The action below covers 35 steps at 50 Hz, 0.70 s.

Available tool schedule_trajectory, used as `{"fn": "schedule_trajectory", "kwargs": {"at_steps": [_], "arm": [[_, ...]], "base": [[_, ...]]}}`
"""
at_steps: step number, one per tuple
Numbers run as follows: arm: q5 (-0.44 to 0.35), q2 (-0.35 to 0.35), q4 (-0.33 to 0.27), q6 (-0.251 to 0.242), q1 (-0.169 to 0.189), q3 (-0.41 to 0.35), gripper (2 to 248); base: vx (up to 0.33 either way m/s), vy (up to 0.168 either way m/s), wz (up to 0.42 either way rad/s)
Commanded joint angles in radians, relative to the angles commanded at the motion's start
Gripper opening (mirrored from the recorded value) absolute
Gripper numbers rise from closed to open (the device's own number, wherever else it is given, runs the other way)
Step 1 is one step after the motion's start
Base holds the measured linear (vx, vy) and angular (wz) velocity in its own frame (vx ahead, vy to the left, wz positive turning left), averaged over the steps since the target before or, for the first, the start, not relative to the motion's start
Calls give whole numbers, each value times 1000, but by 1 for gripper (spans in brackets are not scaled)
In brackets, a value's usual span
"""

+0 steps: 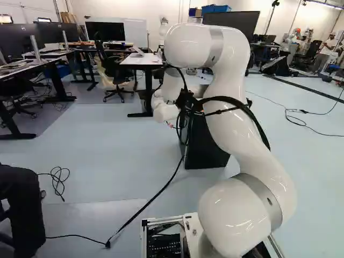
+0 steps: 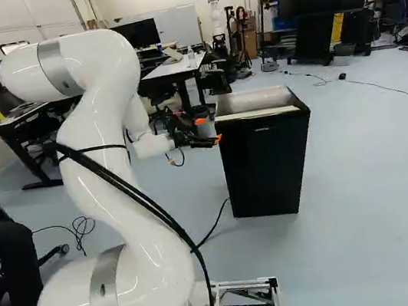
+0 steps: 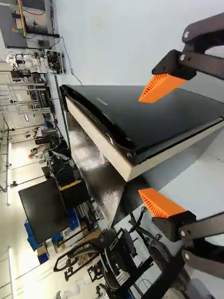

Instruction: Open the fridge door

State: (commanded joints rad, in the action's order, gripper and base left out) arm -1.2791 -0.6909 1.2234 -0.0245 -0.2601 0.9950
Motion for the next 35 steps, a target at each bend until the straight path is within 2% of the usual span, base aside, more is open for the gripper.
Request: {"fn": "schedule_trajectory", "kwargs": {"at_steps": [20,26,35], "arm": [[0,0,0,-196,0,0,247],[0,0,0,-219,0,0,247],[0,0,0,-226,0,0,247]], "base": [[0,0,0],[0,0,0],[0,0,0]]}}
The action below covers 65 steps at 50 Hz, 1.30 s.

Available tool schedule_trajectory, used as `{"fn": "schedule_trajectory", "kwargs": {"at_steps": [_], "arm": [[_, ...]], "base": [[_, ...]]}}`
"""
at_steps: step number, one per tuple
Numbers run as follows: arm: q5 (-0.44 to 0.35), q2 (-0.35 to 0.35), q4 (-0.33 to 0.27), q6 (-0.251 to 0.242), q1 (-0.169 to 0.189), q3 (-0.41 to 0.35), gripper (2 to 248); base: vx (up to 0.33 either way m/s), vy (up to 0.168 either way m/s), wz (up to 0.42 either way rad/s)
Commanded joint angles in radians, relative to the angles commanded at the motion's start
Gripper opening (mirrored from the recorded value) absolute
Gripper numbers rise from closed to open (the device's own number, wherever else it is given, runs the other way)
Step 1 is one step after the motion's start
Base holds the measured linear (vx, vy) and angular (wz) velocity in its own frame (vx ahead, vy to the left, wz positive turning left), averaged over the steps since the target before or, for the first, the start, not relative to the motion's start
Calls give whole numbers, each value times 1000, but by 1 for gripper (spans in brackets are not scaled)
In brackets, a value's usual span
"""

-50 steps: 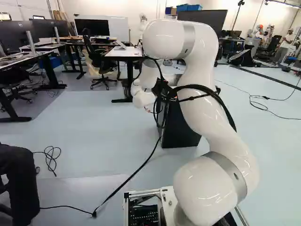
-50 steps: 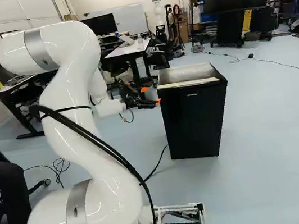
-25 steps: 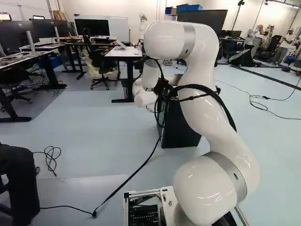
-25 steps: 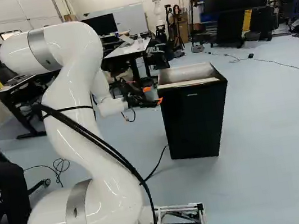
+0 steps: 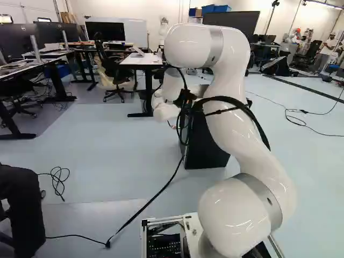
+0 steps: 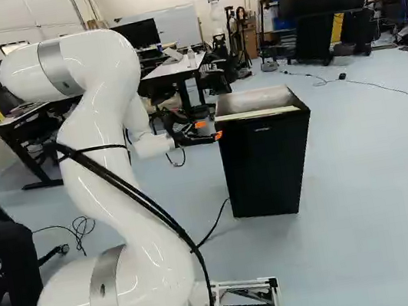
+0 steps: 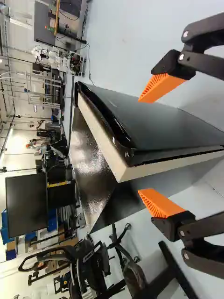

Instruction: Open the fridge door

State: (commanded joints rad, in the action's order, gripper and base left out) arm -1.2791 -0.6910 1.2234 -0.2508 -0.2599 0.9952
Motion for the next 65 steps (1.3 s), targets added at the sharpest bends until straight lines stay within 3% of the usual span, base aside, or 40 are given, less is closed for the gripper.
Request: {"fn": "schedule_trajectory", "kwargs": {"at_steps": [36,65], "arm": [[0,-1,0,0,45,2,247],[0,8,0,0,48,-14,247]], "base": [[0,0,0],[0,0,0]]}}
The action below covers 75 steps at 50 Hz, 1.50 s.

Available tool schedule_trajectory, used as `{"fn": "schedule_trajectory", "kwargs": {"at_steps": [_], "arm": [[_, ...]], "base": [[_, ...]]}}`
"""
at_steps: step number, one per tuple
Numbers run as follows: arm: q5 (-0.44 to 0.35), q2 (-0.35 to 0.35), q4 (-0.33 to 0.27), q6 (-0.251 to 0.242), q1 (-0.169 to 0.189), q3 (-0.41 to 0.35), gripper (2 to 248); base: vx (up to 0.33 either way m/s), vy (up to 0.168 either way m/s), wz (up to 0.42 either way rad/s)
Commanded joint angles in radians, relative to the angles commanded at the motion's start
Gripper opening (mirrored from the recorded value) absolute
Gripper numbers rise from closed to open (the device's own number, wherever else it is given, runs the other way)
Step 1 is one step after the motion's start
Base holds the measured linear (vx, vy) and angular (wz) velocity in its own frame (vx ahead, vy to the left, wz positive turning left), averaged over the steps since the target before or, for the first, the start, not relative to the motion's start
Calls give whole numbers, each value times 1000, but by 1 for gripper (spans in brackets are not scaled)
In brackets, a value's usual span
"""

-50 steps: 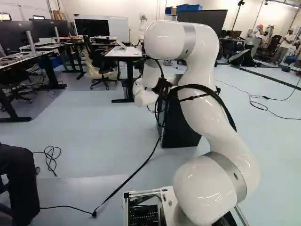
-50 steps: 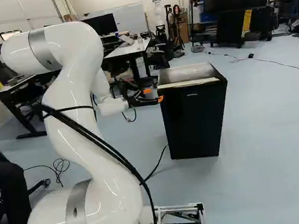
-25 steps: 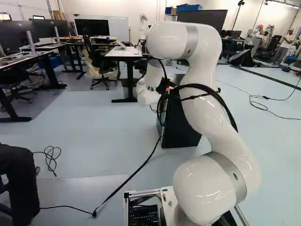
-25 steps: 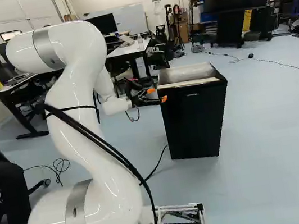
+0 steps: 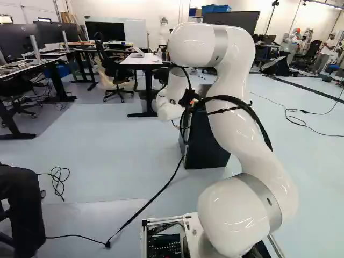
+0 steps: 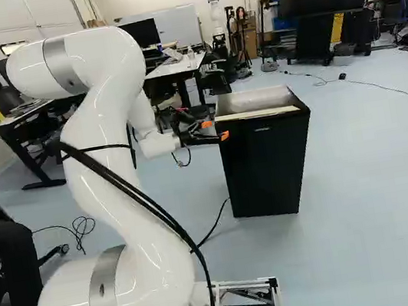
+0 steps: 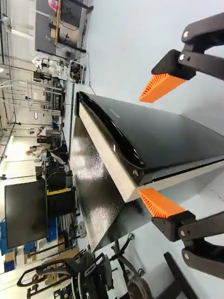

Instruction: Open the fridge door

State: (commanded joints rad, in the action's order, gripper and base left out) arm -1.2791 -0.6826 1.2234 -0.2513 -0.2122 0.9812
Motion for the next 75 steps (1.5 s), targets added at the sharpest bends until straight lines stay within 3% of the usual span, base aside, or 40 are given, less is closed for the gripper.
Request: {"fn": "schedule_trajectory", "kwargs": {"at_steps": [32,49,75], "arm": [[0,-19,0,0,-1,31,247],[0,-22,0,0,27,36,247],[0,62,19,0,27,-102,247]], "base": [[0,0,0],[0,0,0],[-1,-1,-4]]}}
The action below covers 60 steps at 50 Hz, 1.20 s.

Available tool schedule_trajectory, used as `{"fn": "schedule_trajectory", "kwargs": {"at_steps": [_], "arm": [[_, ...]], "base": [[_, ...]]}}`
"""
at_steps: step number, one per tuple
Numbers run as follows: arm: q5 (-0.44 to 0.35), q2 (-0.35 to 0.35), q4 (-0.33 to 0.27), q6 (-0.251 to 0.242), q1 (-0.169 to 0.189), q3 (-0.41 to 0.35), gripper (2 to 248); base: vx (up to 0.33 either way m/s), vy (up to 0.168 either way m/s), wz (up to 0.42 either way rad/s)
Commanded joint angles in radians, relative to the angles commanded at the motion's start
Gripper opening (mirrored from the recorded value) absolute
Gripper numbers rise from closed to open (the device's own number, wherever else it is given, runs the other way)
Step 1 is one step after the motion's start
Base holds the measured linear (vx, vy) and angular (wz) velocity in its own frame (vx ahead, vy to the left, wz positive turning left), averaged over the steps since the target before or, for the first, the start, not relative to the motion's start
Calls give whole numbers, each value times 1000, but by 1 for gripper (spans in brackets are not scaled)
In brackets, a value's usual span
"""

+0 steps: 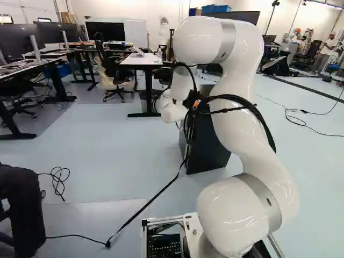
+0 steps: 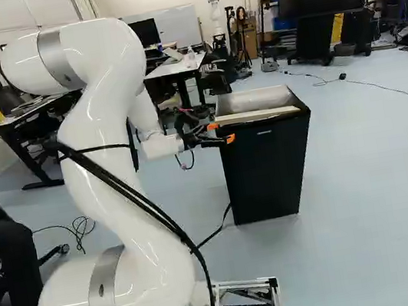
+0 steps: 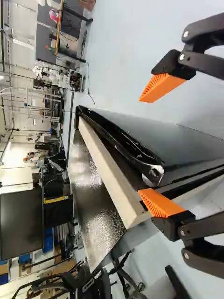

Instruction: Open the fridge door

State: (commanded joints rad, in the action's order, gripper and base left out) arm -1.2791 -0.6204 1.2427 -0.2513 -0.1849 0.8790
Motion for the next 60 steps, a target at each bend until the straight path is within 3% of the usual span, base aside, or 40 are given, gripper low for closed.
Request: {"fn": "schedule_trajectory", "kwargs": {"at_steps": [24,60], "arm": [[0,15,35,0,-2,-24,247],[0,20,261,0,-3,-33,247]], "base": [[0,0,0],[0,0,0]]}}
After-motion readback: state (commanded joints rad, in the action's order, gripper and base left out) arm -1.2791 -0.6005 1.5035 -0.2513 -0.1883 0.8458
